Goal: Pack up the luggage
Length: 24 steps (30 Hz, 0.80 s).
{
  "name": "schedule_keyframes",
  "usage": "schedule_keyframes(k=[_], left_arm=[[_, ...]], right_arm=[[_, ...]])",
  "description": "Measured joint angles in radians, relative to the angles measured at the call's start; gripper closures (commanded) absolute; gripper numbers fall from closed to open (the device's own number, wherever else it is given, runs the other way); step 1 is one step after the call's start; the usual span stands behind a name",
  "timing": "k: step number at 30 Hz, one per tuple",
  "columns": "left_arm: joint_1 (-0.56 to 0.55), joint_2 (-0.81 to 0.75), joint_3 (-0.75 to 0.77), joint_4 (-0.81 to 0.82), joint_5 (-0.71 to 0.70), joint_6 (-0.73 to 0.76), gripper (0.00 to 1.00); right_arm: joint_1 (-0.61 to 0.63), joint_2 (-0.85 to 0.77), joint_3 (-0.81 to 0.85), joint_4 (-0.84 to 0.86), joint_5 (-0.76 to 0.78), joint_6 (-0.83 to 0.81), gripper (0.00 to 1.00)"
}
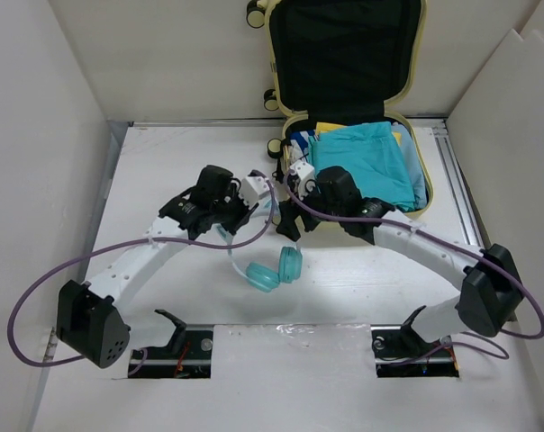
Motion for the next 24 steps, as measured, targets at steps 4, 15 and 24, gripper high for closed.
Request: schedule_keyframes(k=[4, 15, 24], left_arm=[[-0.025, 0.005, 0.0, -0.061, 0.003, -0.01, 1.0], [-0.033, 0.004, 0.061, -0.117, 0.009, -0.032, 1.0], [-0.032, -0.005, 0.064, -0.095, 0.01, -0.057, 0.54]], right_arm=[[0.022, 0.03, 0.0, 0.039, 0.025, 0.01, 0.1], [0.092, 0.12, 0.019, 0.08, 0.197, 0.021, 0.36], [0.121, 0.122, 0.06, 0.016, 0.24, 0.035, 1.0]])
